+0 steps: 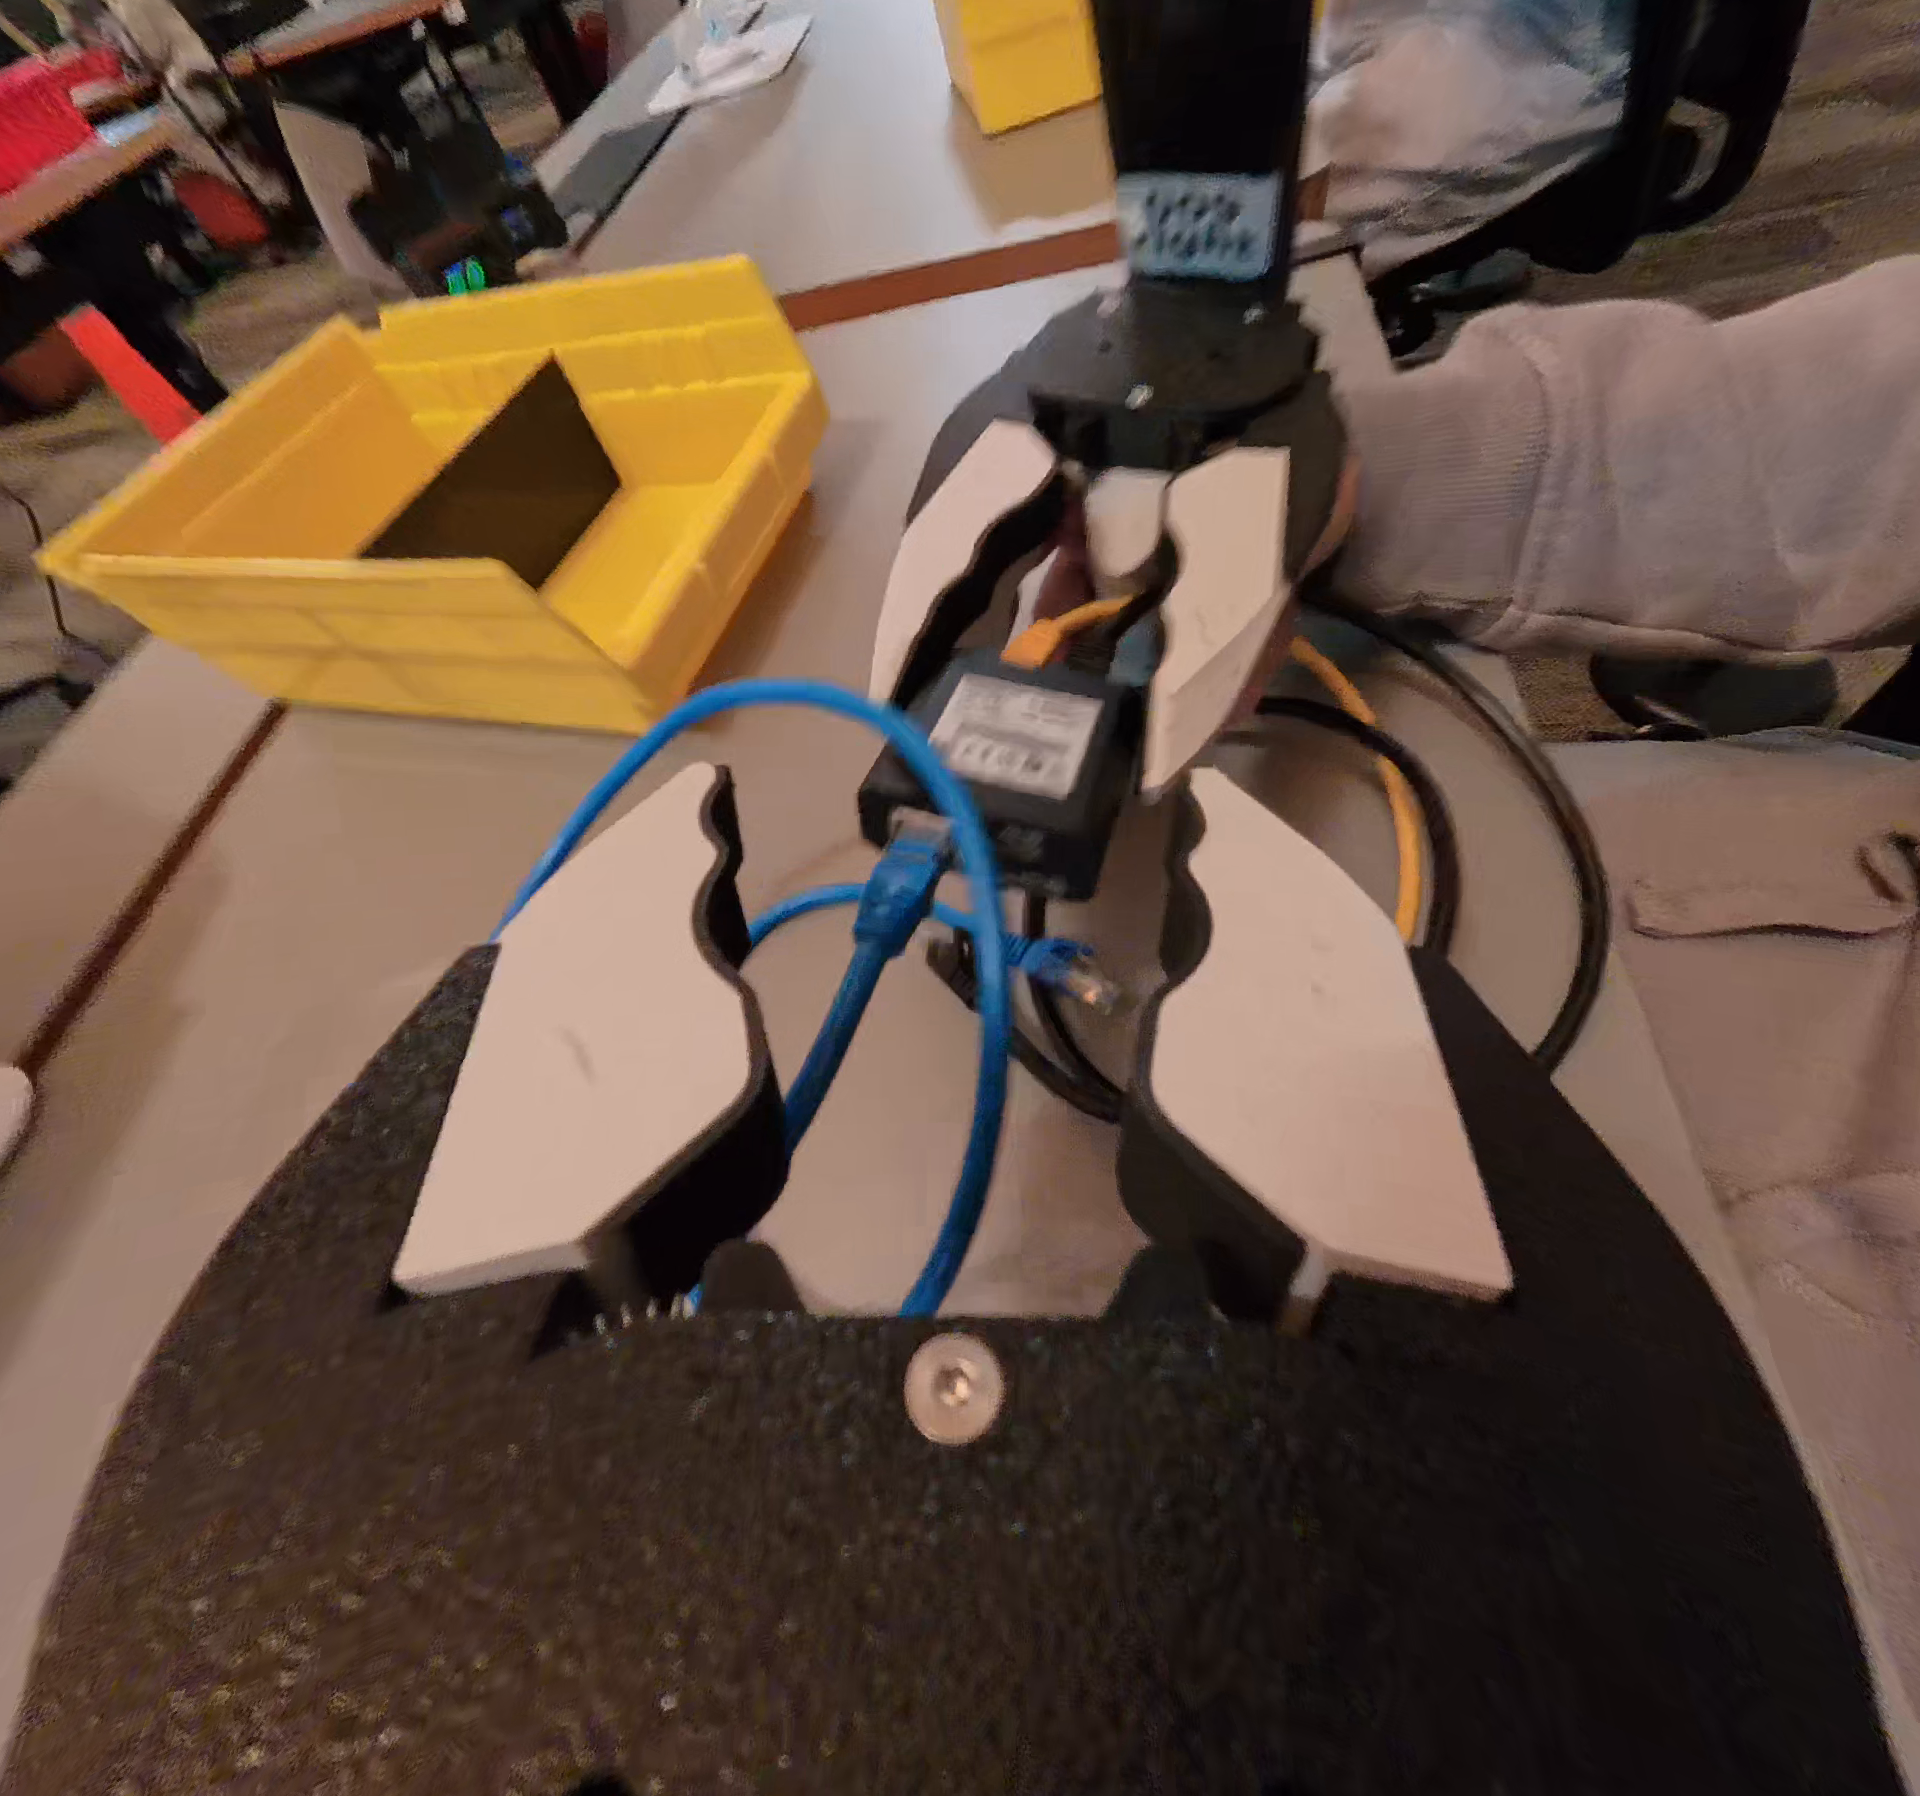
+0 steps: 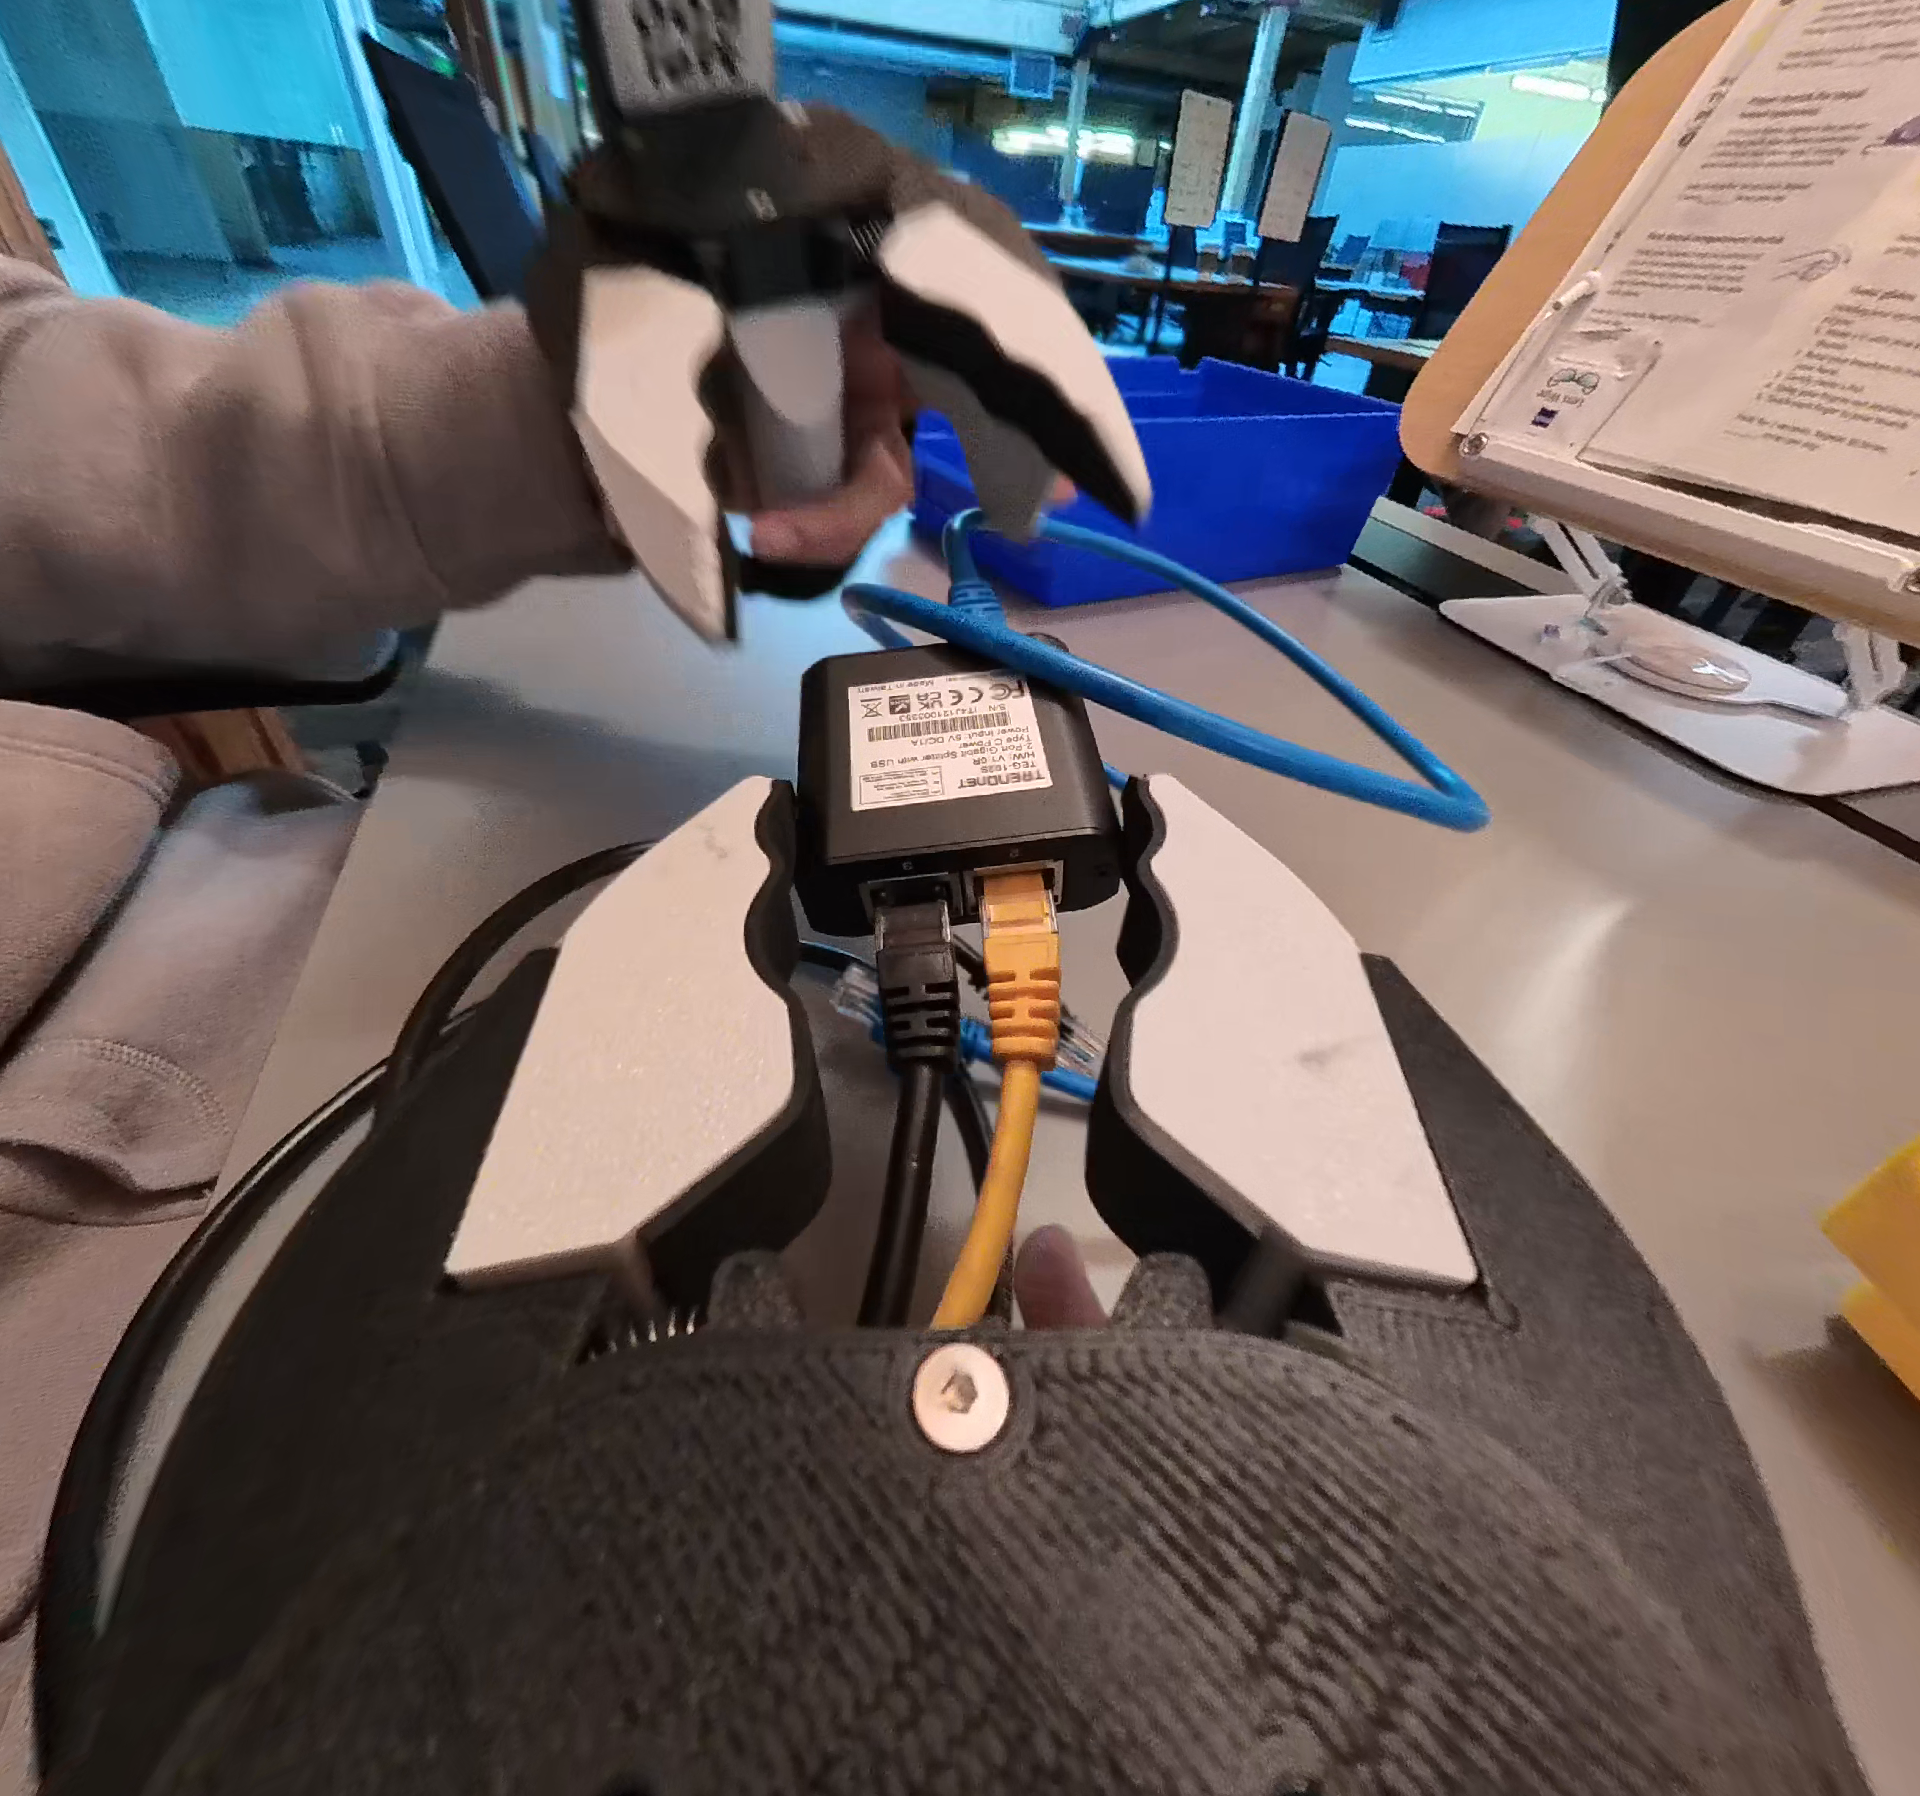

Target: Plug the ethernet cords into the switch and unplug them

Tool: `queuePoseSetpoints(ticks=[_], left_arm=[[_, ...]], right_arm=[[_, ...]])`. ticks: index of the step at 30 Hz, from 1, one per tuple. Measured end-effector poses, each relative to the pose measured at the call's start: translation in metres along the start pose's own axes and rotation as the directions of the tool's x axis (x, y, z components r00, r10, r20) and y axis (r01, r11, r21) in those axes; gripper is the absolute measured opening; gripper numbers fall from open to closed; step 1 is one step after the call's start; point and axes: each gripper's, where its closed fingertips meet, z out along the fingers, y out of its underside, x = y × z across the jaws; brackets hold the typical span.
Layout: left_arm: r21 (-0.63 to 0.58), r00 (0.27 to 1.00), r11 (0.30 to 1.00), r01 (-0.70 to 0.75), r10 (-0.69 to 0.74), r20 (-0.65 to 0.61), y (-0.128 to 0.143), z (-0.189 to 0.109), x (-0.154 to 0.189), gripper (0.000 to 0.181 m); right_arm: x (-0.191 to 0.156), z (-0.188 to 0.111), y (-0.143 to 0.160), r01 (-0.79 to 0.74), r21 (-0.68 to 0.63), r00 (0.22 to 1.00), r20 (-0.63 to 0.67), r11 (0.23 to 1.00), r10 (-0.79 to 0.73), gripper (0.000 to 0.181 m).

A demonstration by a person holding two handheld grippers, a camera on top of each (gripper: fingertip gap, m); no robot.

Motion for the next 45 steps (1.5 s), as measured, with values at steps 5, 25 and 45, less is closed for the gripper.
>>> queuePoseSetpoints(ticks=[5,25,45], left_arm=[[-0.199,0.966,0.954,-0.222,0.188,-0.176,-0.005,-0.002,0.043,0.053],[-0.182,0.998,0.982,-0.045,0.036,-0.054,-0.016,-0.004,0.027,0.056],[0.059,0.998,0.998,-0.002,0.006,-0.066,0.011,0.044,0.017,0.062]], right_arm=[[0.007,0.002,0.006,-0.008,-0.048,0.999,-0.036,0.999,0.006,0.061],[0.008,-0.013,-0.003,-0.049,0.040,0.999,0.012,0.998,0.049,0.061],[-0.006,-0.013,-0.010,-0.033,0.093,0.995,0.100,0.995,0.023,0.061]])
